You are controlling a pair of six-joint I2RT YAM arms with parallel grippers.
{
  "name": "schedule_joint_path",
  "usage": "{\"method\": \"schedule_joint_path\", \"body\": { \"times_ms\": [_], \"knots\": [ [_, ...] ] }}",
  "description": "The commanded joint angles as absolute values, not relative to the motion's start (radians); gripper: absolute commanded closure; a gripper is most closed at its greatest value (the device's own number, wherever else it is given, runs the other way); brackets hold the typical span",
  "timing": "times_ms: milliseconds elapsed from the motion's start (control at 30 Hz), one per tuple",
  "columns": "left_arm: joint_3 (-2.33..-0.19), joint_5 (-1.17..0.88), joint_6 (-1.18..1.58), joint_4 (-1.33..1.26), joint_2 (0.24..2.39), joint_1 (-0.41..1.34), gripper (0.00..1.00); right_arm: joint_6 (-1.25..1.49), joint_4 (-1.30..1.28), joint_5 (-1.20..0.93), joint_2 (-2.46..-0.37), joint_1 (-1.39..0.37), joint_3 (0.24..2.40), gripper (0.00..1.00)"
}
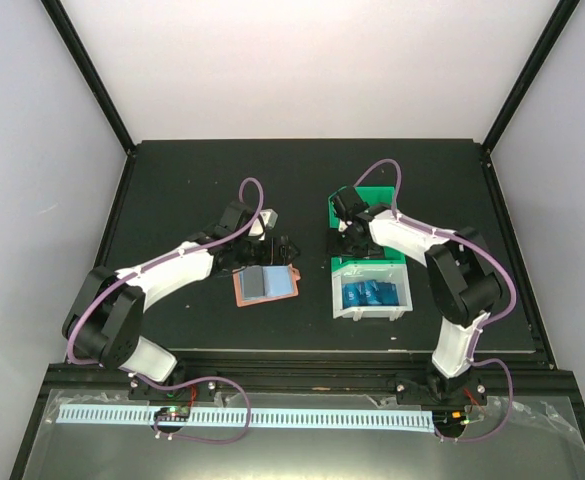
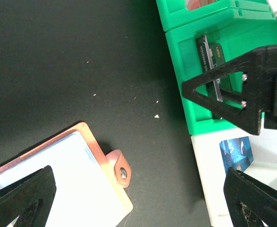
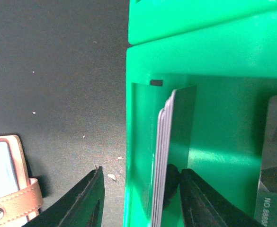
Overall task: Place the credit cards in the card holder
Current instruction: Pick up the credit card from the storage box.
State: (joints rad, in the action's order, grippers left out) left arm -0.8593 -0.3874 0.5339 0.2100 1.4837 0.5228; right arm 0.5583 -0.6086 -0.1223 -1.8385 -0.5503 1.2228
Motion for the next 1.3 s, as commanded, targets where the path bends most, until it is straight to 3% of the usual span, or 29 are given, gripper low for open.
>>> {"method": "schedule_joint_path", "body": {
  "times_ms": [0,533,1267],
  "knots": [
    [-0.853,-0.368,0.536,0.209,1.477,0.517,0.02,0.58,-0.589,-0.142,-1.788,-0.557,1.224,0.58],
    [-0.851,-0.364,0.525,0.221,1.491,0.515,0.02,0.597,-0.592,-0.141,-1.751,-0.558,1.215,0.63],
    [-0.845,-0.364,0.507,0.242,1.482,0.514,0.02,0.641,-0.574,-0.121,-1.679,-0.557,1.163,0.92]
  ]
}}
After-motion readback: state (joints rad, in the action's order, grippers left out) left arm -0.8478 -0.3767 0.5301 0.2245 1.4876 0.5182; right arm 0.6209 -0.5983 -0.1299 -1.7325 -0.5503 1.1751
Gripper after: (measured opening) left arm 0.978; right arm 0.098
